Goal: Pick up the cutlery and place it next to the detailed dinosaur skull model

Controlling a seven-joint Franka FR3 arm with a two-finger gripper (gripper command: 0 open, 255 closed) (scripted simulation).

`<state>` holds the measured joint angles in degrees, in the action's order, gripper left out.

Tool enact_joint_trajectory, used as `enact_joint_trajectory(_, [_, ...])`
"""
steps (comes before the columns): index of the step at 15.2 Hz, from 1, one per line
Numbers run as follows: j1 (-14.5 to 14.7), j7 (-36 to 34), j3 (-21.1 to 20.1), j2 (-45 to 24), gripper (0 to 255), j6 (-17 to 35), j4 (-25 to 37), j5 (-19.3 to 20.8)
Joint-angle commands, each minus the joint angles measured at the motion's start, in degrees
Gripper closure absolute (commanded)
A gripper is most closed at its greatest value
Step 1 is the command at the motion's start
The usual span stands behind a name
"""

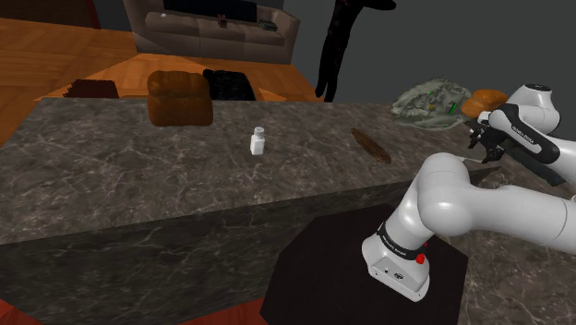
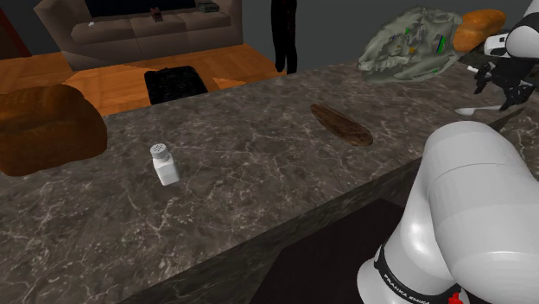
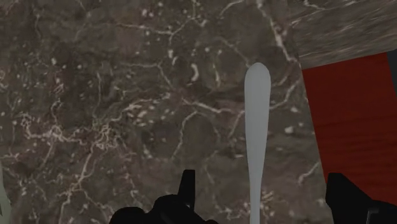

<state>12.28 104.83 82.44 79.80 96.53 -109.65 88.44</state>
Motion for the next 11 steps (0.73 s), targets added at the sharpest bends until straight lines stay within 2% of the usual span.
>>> enact_joint_trajectory(1, [-0.55,0.06,-1.90,-0.94,0,-1.35,-0.29,-1.57])
enact_joint_trajectory(3, [-1.03,0.18,-4.19,-2.07,0,-3.01,-0.30,-3.45])
enact_joint_trajectory(11, [-1.03,0.18,-4.19,-2.07,0,-3.01,-0.30,-3.45])
